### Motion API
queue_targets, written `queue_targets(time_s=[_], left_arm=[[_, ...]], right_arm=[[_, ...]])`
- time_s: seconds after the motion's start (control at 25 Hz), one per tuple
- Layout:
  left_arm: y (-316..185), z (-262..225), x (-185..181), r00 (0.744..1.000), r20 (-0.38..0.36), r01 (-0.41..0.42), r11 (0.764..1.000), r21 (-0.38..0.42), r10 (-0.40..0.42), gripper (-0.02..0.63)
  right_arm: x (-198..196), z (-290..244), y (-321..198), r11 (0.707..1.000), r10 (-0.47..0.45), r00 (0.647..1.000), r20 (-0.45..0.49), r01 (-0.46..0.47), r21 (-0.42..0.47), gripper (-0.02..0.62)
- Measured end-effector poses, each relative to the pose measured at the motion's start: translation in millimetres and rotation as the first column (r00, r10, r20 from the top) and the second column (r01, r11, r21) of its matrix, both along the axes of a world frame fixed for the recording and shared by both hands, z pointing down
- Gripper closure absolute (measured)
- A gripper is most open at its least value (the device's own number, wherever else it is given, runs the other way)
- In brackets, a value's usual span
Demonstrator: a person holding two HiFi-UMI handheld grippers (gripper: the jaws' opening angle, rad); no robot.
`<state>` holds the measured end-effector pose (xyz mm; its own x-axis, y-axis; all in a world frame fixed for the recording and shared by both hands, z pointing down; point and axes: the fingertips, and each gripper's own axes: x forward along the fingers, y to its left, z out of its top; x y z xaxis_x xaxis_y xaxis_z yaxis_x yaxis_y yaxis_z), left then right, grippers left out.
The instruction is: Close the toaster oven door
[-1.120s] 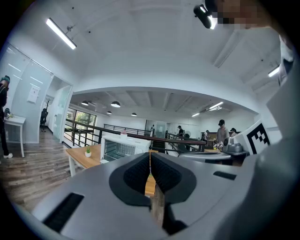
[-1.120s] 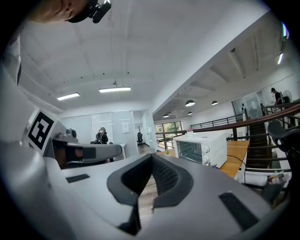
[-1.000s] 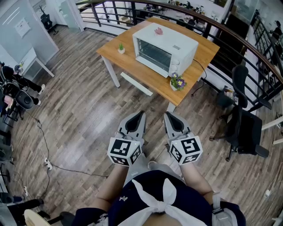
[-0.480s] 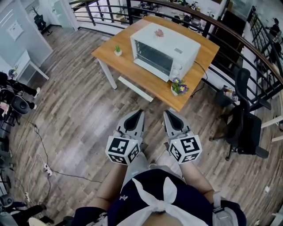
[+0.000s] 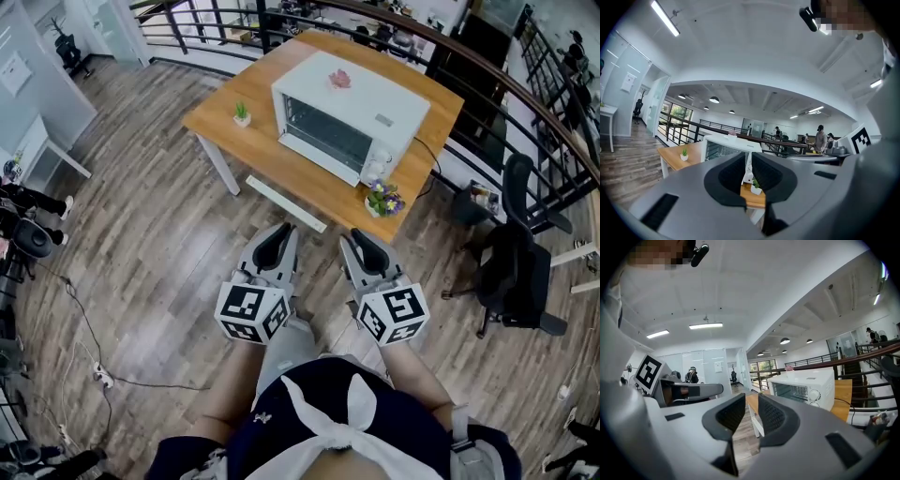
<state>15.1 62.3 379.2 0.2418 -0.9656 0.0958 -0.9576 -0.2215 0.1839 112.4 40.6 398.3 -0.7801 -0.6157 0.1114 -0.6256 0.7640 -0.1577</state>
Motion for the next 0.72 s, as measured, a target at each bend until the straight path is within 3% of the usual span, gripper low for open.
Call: queue_targets(time_s=[0.04,0.12,0.2,0.44,0.72], left_arm=[[-4.5,2.2,-4.8,1.000,-0.008,-0.001,1.000,-0.009,0.001,0.564],[-14.0,7.3,-13.3,1.000,-0.020,-0.003,1.000,-0.029,0.003,0.459],[-22.8,12.2,-21.4,1.000,-0.021,-0.004,0.999,-0.048,0.003,0.425],[-41.3,26.3,-49.3,1.000,-0.019,-0.016,0.995,-0.095,0.015,0.403],[-57.4,57.9,-84.9,0.999,-0.037,-0.043,0.980,-0.193,0.036,0.388]], right_arm=[[-3.3,1.6,-3.6,1.000,0.002,1.000,0.000,-0.002,-0.008,0.498],[-9.2,5.2,-10.3,1.000,0.007,1.000,-0.003,-0.007,-0.024,0.473],[-14.4,9.5,-16.3,0.999,0.014,1.000,-0.009,-0.014,-0.042,0.454],[-29.8,30.2,-28.0,0.991,0.031,0.999,-0.032,-0.035,-0.131,0.395],[-34.0,62.4,-46.0,0.967,0.093,0.994,-0.063,-0.105,-0.233,0.383]])
